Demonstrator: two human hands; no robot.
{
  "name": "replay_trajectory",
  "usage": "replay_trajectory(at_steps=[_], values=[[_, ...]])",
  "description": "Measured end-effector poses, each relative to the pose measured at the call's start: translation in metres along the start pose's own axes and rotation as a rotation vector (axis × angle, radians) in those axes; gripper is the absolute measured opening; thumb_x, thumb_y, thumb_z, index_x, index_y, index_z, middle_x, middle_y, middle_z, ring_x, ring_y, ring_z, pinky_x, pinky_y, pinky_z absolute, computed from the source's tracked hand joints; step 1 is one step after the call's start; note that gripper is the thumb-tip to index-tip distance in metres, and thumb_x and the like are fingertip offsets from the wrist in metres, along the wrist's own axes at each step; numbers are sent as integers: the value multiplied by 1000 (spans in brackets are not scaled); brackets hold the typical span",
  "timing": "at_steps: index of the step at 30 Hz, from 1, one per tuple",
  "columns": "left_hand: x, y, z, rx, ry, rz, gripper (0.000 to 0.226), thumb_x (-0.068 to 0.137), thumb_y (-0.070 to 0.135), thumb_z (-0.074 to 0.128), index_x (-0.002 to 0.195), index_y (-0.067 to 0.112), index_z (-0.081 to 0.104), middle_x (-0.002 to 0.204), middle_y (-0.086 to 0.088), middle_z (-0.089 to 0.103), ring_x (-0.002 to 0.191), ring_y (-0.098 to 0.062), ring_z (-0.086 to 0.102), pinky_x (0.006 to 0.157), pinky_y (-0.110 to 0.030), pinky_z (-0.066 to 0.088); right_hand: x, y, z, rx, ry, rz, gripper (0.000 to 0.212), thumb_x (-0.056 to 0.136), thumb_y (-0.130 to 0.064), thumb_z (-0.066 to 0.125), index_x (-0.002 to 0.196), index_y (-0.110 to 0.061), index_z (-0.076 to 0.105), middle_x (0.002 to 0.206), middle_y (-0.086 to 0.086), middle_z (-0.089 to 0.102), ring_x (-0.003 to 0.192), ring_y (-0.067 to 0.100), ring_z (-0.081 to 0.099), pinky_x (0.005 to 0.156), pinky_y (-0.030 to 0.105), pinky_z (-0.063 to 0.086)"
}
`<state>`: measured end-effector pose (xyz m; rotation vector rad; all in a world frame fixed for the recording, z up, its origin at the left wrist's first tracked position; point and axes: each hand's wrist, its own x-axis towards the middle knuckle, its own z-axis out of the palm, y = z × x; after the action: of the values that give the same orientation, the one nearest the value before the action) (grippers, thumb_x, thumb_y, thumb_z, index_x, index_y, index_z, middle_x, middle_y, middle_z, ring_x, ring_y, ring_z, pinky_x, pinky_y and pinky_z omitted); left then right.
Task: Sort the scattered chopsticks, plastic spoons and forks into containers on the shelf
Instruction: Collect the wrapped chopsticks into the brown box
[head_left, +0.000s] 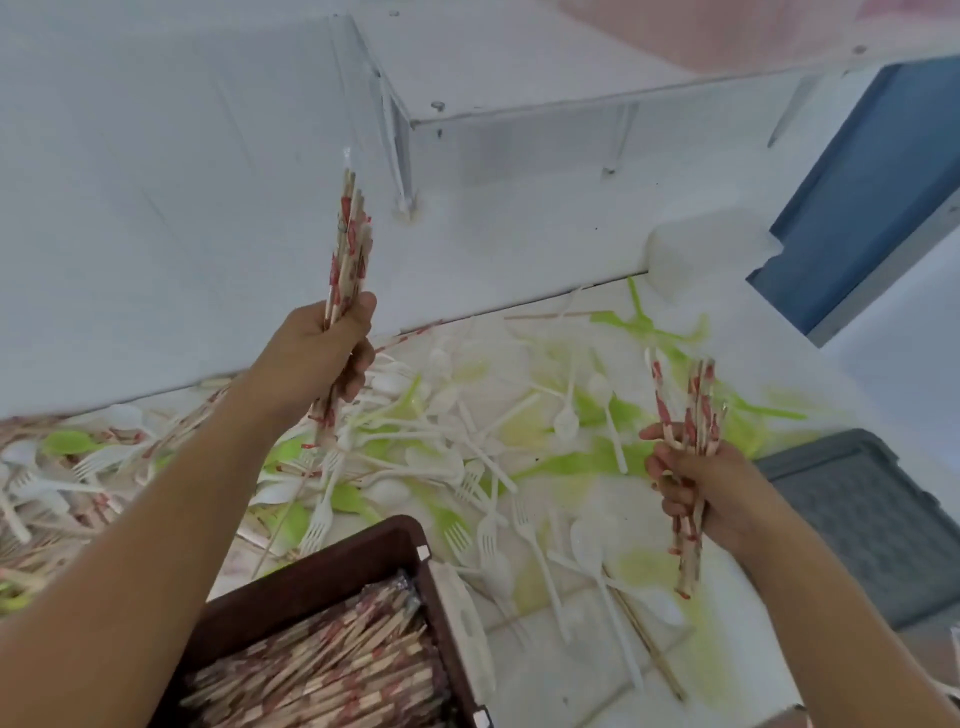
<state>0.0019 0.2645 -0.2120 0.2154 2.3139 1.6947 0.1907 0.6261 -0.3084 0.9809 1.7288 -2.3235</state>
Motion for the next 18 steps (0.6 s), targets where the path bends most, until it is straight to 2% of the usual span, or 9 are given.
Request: replay_trajectory(at_steps=[1, 3, 5, 6, 7, 8, 10, 13, 18], values=[[-5, 2, 4, -17, 7, 2, 48, 102, 53, 57, 76, 15, 45, 58, 0, 48, 46, -20, 41, 48, -29, 36, -6, 1, 0, -36, 37, -25, 14, 103, -4, 54, 103, -7, 68, 65, 11, 50, 41, 14, 32, 40, 21, 29], [-18, 4, 12, -28, 29, 8, 51, 100, 51, 62, 69, 17, 39, 53, 2, 40, 45, -19, 33, 48, -28, 31, -15, 11, 1, -266, 98, -22, 10, 100, -12, 63, 91, -11, 67, 60, 7, 48, 41, 14, 32, 39, 20, 25], [-32, 7, 19, -11, 52, 22, 52, 99, 47, 65, 67, 17, 38, 52, 0, 38, 44, -19, 30, 48, -28, 29, -30, 32, 2, -792, 134, -9, 14, 92, -25, 70, 82, -15, 68, 62, 2, 60, 45, 16, 49, 38, 22, 32], [-40, 10, 23, -7, 64, 36, 51, 99, 46, 66, 67, 16, 38, 52, 0, 38, 44, -19, 30, 47, -28, 29, -40, 48, 3, -1052, 120, -10, 16, 90, -30, 67, 78, -19, 67, 66, 0, 64, 51, 16, 57, 41, 21, 36], [-49, 13, 26, -14, 77, 49, 51, 98, 46, 66, 67, 16, 38, 51, 0, 38, 44, -18, 30, 46, -28, 29, -51, 64, 5, -1240, 120, 10, 18, 89, -32, 62, 76, -21, 63, 69, -1, 63, 58, 14, 59, 44, 21, 37], [-58, 17, 30, -39, 85, 61, 51, 98, 46, 67, 68, 16, 38, 51, 1, 37, 44, -18, 30, 46, -28, 29, -63, 79, 7, -1329, 134, 37, 18, 90, -33, 58, 75, -23, 59, 72, -3, 62, 61, 12, 59, 47, 22, 39], [-74, 25, 37, -99, 76, 89, 51, 96, 48, 67, 68, 16, 38, 53, 0, 35, 47, -20, 27, 47, -28, 27, -80, 100, 12, -1412, 172, 31, 19, 91, -39, 57, 79, -25, 56, 76, -6, 59, 62, 11, 56, 52, 26, 42], [-100, 39, 54, -139, 33, 143, 52, 97, 45, 65, 66, 16, 36, 55, 0, 31, 47, -21, 24, 45, -27, 26, -87, 112, 18, -1495, 183, -74, 22, 94, -45, 57, 83, -26, 56, 78, -9, 57, 64, 12, 55, 57, 27, 45], [-149, 62, 76, -173, -36, 215, 51, 100, 40, 63, 66, 15, 35, 53, 0, 31, 45, -20, 23, 45, -26, 25, -86, 115, 21, -1528, 169, -124, 3, 87, -26, 60, 89, -23, 60, 80, -5, 58, 68, 18, 59, 56, 27, 46]])
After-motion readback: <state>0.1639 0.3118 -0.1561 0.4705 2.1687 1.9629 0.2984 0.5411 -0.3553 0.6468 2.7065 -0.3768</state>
